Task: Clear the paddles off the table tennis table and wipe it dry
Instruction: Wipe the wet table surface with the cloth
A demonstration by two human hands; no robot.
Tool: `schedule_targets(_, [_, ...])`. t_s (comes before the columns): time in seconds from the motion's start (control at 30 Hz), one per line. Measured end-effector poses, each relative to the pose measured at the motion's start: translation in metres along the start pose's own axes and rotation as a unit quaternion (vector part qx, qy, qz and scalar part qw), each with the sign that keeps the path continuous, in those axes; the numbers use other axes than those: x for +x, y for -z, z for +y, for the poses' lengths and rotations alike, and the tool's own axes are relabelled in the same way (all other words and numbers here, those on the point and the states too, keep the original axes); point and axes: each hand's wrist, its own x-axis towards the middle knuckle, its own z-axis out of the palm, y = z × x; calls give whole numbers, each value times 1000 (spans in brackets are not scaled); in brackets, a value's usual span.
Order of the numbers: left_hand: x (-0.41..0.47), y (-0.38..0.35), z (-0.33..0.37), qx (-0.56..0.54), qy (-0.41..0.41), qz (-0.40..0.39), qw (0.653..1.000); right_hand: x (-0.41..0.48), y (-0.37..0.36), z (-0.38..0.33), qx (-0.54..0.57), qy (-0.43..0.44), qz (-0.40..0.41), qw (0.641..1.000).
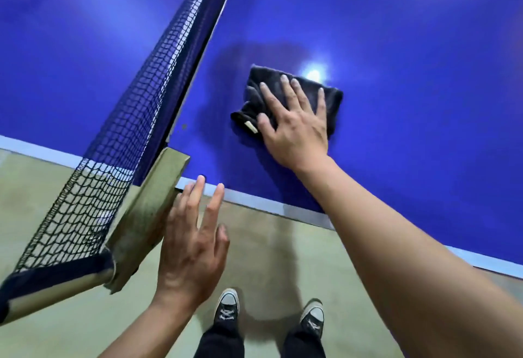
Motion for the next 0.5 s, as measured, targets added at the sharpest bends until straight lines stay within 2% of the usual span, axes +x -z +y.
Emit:
schedule_targets(0.13, [-7, 7, -17, -21, -19, -17, 999, 14, -21, -97, 14, 75, -13, 997])
schedule_targets(0.23, [-8, 9, -16, -28, -5, -30, 999, 13, -25, -125, 24, 96, -25, 995])
schedule_targets(0.37, [-6, 13, -3, -39, 33, -18, 999, -6, -19, -101, 40, 51, -11, 998])
schedule_targets(0.5, [-7, 10, 37, -25, -49, -37, 998, -37, -1, -26, 52, -39, 5, 998])
